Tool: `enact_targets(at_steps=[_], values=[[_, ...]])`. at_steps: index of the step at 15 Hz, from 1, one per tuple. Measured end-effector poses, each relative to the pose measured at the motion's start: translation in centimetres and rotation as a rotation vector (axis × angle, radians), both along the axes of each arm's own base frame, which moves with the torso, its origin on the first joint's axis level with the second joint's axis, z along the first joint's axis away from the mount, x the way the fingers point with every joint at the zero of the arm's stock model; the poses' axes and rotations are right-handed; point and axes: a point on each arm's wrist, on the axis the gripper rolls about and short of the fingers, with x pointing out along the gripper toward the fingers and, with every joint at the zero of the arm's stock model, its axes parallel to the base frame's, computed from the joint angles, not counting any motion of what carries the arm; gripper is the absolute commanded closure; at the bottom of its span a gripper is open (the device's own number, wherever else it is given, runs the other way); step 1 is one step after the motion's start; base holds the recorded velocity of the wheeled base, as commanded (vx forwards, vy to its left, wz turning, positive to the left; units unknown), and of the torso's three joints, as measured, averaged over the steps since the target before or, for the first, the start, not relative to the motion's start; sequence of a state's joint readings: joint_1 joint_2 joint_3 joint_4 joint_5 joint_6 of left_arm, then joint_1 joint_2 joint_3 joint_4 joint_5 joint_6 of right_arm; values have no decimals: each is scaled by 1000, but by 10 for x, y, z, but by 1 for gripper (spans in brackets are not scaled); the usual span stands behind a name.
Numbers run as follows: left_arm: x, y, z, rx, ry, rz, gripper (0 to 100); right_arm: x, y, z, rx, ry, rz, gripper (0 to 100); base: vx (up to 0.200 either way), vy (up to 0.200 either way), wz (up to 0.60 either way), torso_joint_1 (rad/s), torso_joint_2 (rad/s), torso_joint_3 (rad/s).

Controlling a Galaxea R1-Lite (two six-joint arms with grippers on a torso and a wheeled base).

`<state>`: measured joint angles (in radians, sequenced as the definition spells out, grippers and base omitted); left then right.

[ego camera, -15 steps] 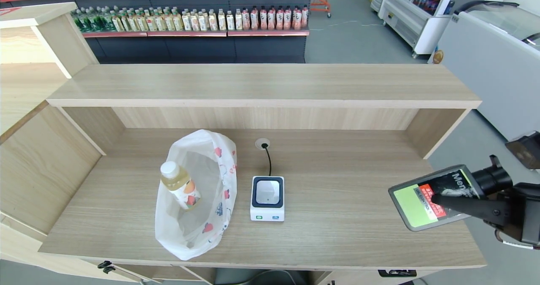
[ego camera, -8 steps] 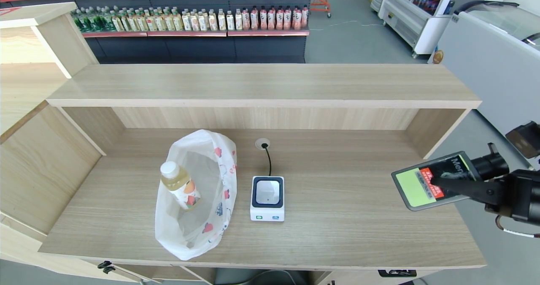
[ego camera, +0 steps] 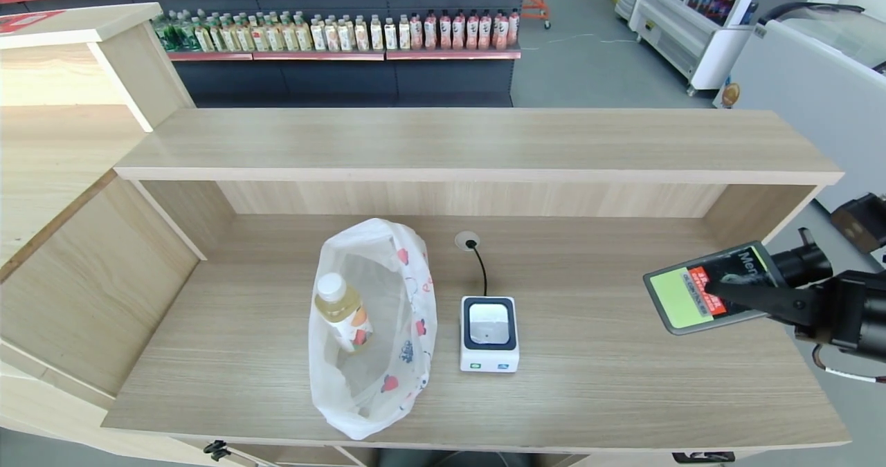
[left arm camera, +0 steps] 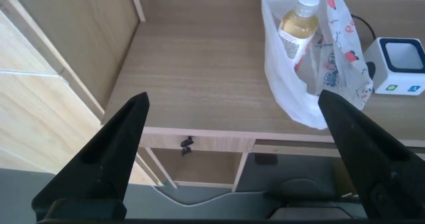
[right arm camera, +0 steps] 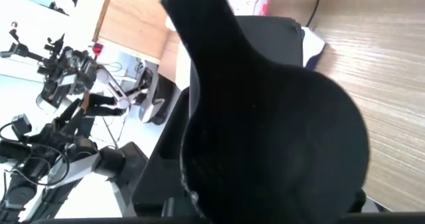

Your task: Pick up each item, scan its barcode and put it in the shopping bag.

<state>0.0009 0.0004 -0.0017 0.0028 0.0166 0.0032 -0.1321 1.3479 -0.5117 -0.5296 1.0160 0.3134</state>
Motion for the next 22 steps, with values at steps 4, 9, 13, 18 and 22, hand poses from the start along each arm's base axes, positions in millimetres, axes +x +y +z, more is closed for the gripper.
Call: enact_targets(at_steps=[4,9,13,18,22], values=[[0,0,0,1,0,0,0,16,3,-4,-6,18,20,100,0,0,0,0,0,0],[0,0,0,1,0,-1,0,57,24,-25,-68,86,21,100,0,0,0,0,0,0],[0,0,0,1,0,-1,0,86,43,-60,-119,118,99,100,0,0,0,0,0,0],[0,0,0,1,0,-1,0,120,60,-101,-196,90,165,100,0,0,0,0,0,0],[0,0,0,1,0,-1,0,144,79,-109,-198,73,206,100,0,0,0,0,0,0]])
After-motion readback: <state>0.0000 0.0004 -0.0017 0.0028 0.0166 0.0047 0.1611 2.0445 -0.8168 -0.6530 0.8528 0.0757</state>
